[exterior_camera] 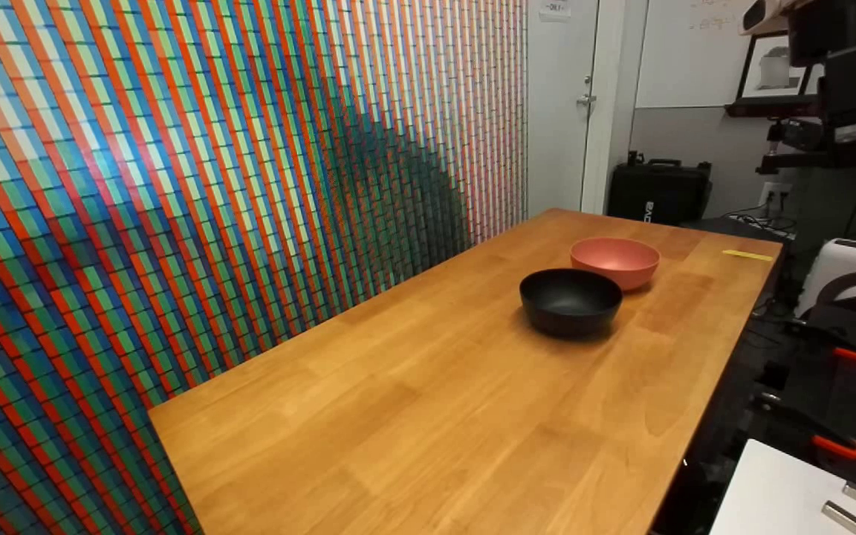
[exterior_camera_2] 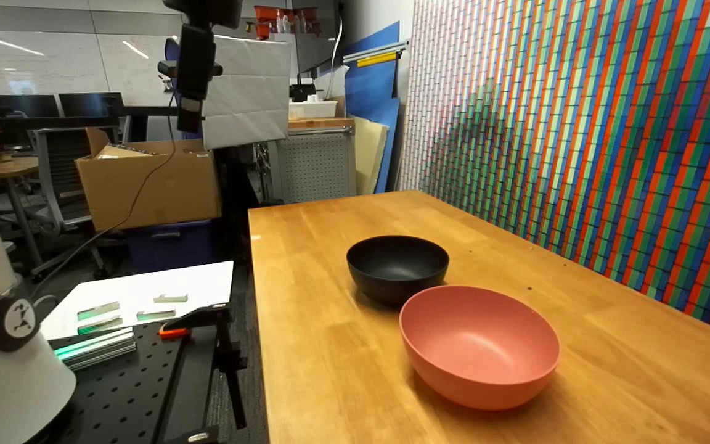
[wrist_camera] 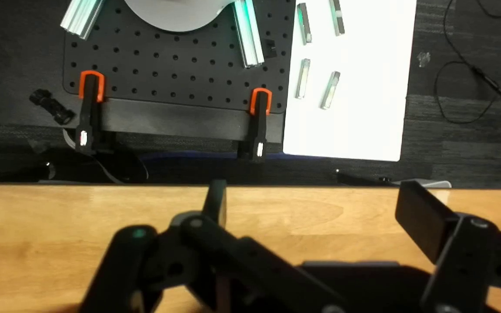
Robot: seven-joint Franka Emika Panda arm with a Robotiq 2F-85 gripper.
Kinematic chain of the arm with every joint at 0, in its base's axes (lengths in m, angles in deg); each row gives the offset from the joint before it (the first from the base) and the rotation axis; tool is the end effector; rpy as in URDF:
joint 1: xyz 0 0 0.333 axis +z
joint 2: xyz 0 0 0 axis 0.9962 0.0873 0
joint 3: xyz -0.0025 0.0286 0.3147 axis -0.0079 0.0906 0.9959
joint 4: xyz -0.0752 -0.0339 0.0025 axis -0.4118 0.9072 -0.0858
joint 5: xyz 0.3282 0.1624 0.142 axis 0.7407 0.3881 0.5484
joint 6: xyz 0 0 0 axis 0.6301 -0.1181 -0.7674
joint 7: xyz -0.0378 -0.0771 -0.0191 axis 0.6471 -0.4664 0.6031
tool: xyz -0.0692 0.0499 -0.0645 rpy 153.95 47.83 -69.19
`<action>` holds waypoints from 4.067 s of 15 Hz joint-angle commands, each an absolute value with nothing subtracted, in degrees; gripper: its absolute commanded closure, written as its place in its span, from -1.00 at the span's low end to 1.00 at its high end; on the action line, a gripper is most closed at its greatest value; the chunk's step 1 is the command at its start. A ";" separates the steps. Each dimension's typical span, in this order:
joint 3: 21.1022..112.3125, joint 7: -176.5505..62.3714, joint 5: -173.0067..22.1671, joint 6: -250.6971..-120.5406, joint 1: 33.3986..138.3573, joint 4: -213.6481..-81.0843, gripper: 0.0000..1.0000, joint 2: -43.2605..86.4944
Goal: Put the orange bowl in the black bowl
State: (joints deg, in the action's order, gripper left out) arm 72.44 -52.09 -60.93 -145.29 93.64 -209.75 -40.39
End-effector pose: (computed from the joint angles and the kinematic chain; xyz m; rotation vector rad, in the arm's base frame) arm 0.2716 0.0701 0.4394 -2.9532 -0.1994 0.4093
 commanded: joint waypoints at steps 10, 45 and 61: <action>75.47 -58.56 -75.05 -186.00 82.53 -195.22 -1.00 -15.09; 64.89 -86.75 -91.88 -191.61 92.74 -176.36 0.95 29.13; 74.08 -73.82 -78.42 -186.54 93.31 -180.31 0.91 9.84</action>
State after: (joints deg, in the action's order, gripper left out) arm 72.05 -76.51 -79.89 -187.75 92.39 -177.29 14.49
